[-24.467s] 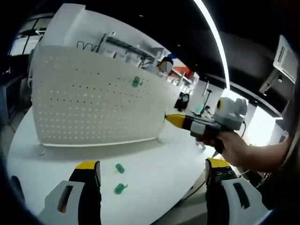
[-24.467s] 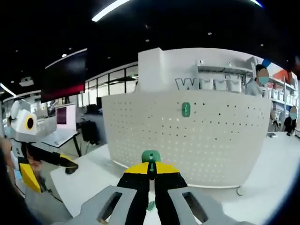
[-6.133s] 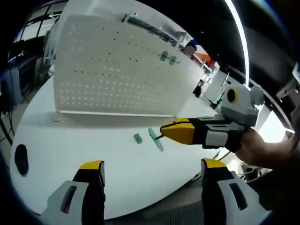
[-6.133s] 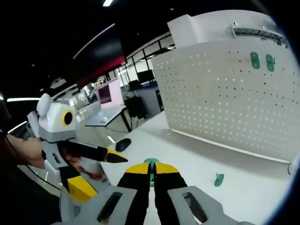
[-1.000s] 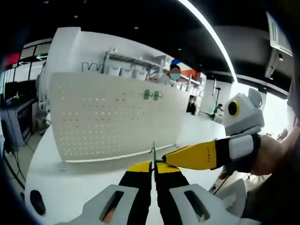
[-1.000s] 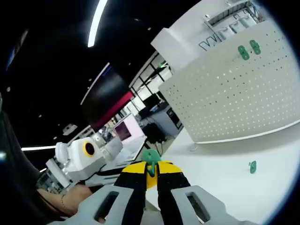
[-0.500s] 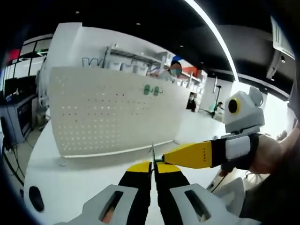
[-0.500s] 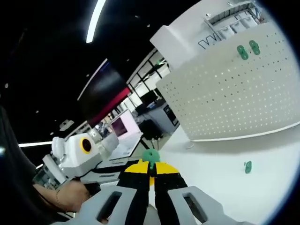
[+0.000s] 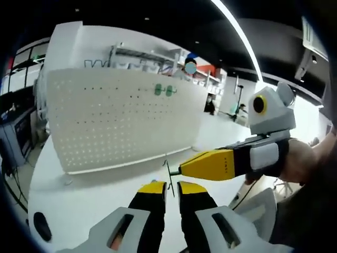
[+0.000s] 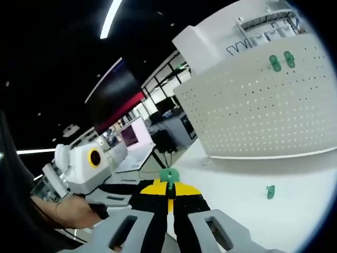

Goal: Insert the hook assembly into the mounting plate slot until the hook locks in place.

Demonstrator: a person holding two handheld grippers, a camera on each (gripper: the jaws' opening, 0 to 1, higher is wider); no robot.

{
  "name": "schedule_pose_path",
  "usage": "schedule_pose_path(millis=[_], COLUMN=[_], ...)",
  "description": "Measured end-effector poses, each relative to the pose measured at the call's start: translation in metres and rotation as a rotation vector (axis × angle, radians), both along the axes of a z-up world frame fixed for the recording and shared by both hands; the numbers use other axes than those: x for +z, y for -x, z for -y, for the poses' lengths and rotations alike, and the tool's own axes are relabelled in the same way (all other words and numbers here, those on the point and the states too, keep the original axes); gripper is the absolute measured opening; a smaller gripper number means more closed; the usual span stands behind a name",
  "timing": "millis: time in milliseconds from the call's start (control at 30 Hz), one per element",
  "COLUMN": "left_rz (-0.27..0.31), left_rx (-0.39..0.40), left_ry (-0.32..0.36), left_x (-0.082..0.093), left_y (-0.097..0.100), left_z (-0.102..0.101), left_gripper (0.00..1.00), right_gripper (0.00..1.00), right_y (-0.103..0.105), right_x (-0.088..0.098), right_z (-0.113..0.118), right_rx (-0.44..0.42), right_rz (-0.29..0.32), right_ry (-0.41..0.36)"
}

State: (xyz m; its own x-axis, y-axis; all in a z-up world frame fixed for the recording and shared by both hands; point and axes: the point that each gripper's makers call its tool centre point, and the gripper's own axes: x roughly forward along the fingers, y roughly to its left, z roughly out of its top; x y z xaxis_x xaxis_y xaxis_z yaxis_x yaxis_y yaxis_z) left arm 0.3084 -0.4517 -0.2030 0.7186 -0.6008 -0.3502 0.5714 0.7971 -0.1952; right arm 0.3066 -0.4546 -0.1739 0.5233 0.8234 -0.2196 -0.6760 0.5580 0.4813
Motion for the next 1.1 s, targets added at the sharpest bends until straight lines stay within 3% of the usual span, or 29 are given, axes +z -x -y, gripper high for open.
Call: schedule_pose_path(millis=[167,267,433,600,667,733,1100], left_rz=[-0.011,-0.072,-0.045,-0.034,0.02,0.025,0.019], left_rx=[0.004,-0.008,-0.026,-0.055,-0.08,-0.09,-0.098], left_ry=[0.02,0.051,0.051,0.058,0.024,0.018,0.101], left_x=[-0.001,-0.006,0.001,0.006,0.01,0.011,0.021], left_y=[-0.001,0.003,0.006,0.009,0.01,0.012,0.016], left_z=[0.0,0.004,0.01,0.016,0.017,0.018,0.025], left_gripper=[0.33,0.45,0.62,0.66,0.68,0.74,1.0], right_gripper=[0.0,0.0,0.0,0.0,0.0,0.0,0.0], right_y=[-0.006,-0.01,-0.014,-0.016,-0.016,-0.017,-0.022], right_x=[0.0,0.0,0.001,-0.001,-0.001,-0.001,-0.009], right_z=[0.007,0.011,0.018,0.021,0.022,0.023,0.033], right_rx=[-0.022,-0.036,-0.054,-0.063,-0.066,-0.066,-0.087], right_rz=[0.015,0.026,0.04,0.044,0.043,0.044,0.066], right_ry=[0.009,0.017,0.024,0.034,0.034,0.036,0.082])
